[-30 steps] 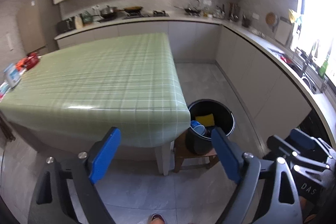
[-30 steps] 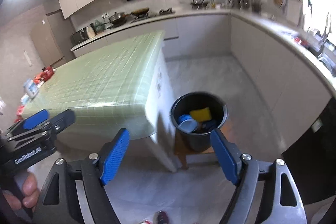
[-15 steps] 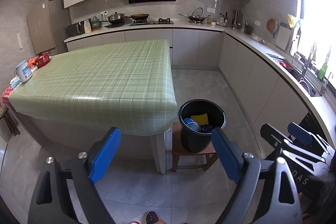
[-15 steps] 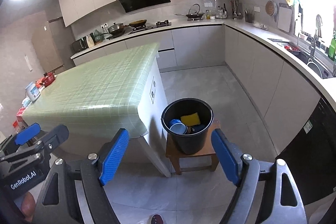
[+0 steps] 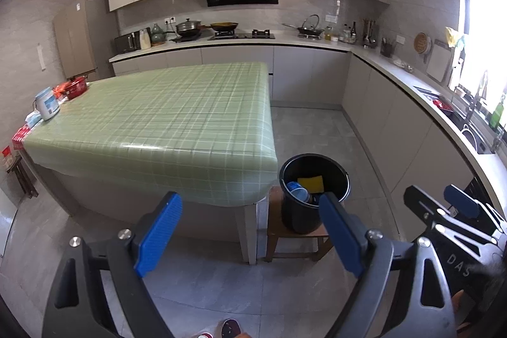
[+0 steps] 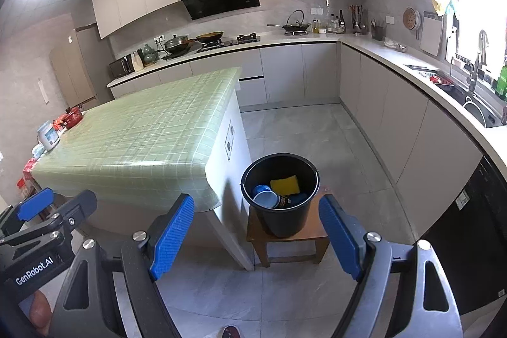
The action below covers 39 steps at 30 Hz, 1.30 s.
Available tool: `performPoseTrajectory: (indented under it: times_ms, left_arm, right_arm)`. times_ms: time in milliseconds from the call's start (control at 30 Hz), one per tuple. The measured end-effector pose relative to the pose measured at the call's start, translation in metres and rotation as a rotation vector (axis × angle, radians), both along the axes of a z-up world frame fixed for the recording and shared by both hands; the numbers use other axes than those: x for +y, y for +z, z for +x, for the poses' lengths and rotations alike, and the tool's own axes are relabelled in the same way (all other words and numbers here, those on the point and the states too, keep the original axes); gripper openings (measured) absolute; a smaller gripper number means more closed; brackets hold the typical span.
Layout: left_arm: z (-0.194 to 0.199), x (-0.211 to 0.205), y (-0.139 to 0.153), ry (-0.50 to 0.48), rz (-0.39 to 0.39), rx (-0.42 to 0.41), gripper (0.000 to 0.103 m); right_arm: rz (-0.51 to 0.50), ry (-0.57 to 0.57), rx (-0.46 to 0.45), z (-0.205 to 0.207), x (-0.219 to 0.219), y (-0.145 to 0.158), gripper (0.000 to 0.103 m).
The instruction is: Collect trash
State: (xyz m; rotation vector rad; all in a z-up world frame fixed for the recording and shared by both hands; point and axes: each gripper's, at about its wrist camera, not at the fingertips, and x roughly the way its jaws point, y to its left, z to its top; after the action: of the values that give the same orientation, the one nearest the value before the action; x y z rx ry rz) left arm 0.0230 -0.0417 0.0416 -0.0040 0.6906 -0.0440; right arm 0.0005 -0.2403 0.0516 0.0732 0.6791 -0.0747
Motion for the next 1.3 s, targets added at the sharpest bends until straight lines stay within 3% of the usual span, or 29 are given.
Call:
performPoseTrajectory:
  times_ms: [1300]
  left_arm:
    - [0.001, 0.012, -0.001, 0.013, 0.006, 0.037, 0.09]
  right_arm:
    - [0.014, 0.023, 0.024, 0.012, 0.01, -0.001, 0.083]
